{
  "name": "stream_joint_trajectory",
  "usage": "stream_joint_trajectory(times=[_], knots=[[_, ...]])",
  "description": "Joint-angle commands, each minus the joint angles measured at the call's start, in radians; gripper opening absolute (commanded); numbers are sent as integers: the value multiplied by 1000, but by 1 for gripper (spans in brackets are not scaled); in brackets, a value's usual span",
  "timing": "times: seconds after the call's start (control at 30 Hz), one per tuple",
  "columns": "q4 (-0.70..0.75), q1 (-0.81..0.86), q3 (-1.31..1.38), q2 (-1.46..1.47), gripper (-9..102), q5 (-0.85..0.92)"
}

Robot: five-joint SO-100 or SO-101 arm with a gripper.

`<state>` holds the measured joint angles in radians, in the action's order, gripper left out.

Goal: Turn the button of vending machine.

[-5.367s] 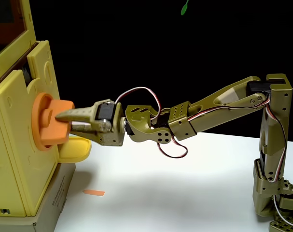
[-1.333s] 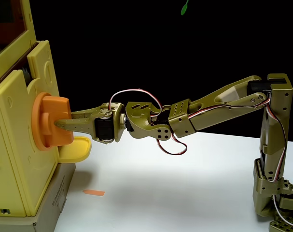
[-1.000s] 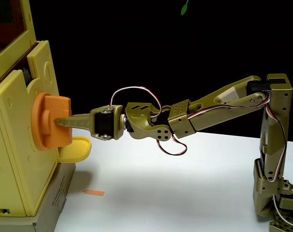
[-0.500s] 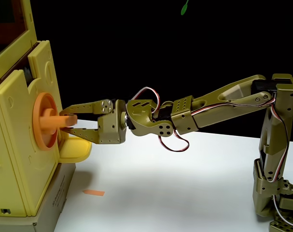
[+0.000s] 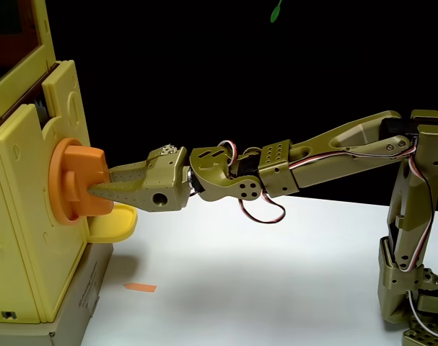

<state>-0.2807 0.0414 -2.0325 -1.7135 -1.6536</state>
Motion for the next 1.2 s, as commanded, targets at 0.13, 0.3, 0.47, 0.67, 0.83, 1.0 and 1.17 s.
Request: stream_joint_trajectory(times=[0.13, 0.3, 0.47, 0.67, 0.83, 1.0, 1.17], knots=[[29, 9, 44, -89, 1, 2], [31, 5, 44, -89, 1, 3], [49, 2, 44, -92, 1, -11], [114, -21, 26, -130, 21, 54], [163, -38, -21, -210, 31, 43], [270, -46, -143, -380, 26, 44], [339, 3, -318, -614, 21, 357]])
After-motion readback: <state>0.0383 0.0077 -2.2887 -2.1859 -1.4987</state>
